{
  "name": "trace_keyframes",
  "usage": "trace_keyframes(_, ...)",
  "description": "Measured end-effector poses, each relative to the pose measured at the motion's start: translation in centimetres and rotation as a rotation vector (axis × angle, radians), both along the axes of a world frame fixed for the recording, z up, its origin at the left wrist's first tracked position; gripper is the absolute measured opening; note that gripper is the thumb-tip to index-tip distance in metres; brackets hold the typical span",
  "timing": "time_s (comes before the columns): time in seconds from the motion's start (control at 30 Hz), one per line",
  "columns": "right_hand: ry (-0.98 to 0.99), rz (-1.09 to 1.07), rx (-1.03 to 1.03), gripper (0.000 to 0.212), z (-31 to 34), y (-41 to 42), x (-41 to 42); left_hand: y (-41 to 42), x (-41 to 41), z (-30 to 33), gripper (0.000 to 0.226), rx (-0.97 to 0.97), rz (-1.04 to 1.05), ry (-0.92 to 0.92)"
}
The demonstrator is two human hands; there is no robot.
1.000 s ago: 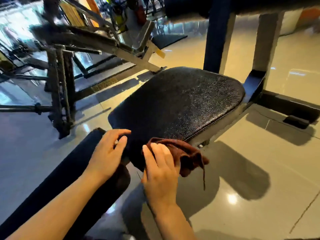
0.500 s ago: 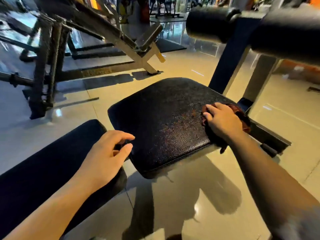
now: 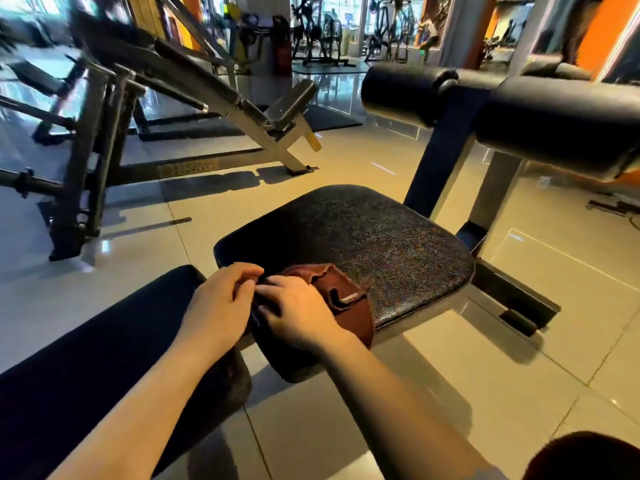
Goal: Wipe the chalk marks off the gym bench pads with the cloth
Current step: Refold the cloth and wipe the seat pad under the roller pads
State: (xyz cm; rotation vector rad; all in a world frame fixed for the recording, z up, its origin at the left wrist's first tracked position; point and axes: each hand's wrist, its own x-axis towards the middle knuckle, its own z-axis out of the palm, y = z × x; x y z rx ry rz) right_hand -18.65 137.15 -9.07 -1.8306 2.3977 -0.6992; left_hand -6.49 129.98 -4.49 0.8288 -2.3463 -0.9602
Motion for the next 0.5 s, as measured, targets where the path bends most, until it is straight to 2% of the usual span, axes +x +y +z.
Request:
trace_keyframes(0.1,-0.186,-0.018,-0.06,0.029,2.0,1.0,1.5,-0.1,-0.7,-0.5,0.036,0.033,0.029,-0.008)
trace_keyframes(0.17,-0.286,-0.133,-0.121,0.029,4.3,2.9,1.2,0.1,-0.6,-0.4,0.037,-0.024,0.063,0.094)
trace_keyframes(0.23,-0.284,-0.182,-0.171,0.027,6.8,5.1,0.7,0.3,-0.3,-0.2,0.036,-0.027,0.071,0.182)
trace_keyframes(0.3,-0.28,-0.17,-0.201,0.027,9.9,6.9,0.5,0.6,-0.3,-0.2,0.04,0.094,-0.05,0.181)
trace_keyframes(0.4,-0.33,-0.105,-0.197,0.032,13.9,9.1,0.6,2.5,-0.8,0.2,0.069,0.291,-0.265,0.072)
trace_keyframes(0.43,-0.341,-0.083,-0.2,0.033,14.9,9.8,0.6,3.0,-1.2,0.2,0.075,0.353,-0.298,0.091)
trace_keyframes(0.47,-0.345,-0.066,-0.2,0.034,15.8,10.5,0.6,3.7,-1.5,0.6,0.069,0.434,-0.324,0.146)
trace_keyframes(0.5,-0.329,-0.056,-0.197,0.034,16.5,11.1,0.6,4.5,-1.6,1.1,0.053,0.449,-0.35,0.181)
